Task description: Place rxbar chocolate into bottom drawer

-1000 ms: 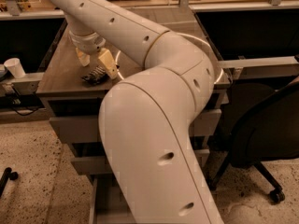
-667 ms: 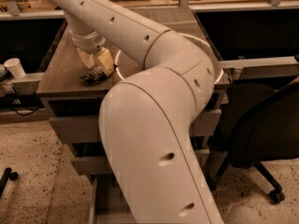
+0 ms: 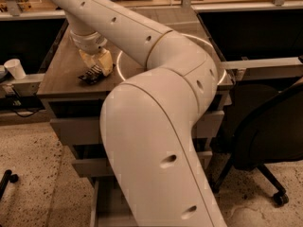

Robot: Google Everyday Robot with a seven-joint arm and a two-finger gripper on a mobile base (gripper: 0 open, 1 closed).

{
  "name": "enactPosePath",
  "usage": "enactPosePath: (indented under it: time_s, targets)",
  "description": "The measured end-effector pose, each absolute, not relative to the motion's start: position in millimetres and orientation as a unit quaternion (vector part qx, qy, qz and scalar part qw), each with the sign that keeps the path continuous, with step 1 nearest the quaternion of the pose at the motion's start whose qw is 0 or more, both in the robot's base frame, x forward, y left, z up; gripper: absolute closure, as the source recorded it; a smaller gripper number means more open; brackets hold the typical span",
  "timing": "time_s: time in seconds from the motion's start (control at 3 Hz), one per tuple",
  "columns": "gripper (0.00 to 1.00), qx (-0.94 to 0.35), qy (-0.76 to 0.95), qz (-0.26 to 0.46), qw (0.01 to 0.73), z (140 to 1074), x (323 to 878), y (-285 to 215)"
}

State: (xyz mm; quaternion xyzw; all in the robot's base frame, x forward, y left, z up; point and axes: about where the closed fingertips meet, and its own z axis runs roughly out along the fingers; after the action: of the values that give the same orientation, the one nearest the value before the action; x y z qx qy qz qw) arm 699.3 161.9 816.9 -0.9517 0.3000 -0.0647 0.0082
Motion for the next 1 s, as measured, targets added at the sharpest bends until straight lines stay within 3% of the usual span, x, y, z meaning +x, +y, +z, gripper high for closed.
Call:
enactPosePath:
  time_s: [0.67,1.0]
  targets:
    - [1.00,-0.950,0.305,-0.069,0.012,832,700,159]
    - [1.00,-0.937,0.326,-0.104,0.065,869,674,175]
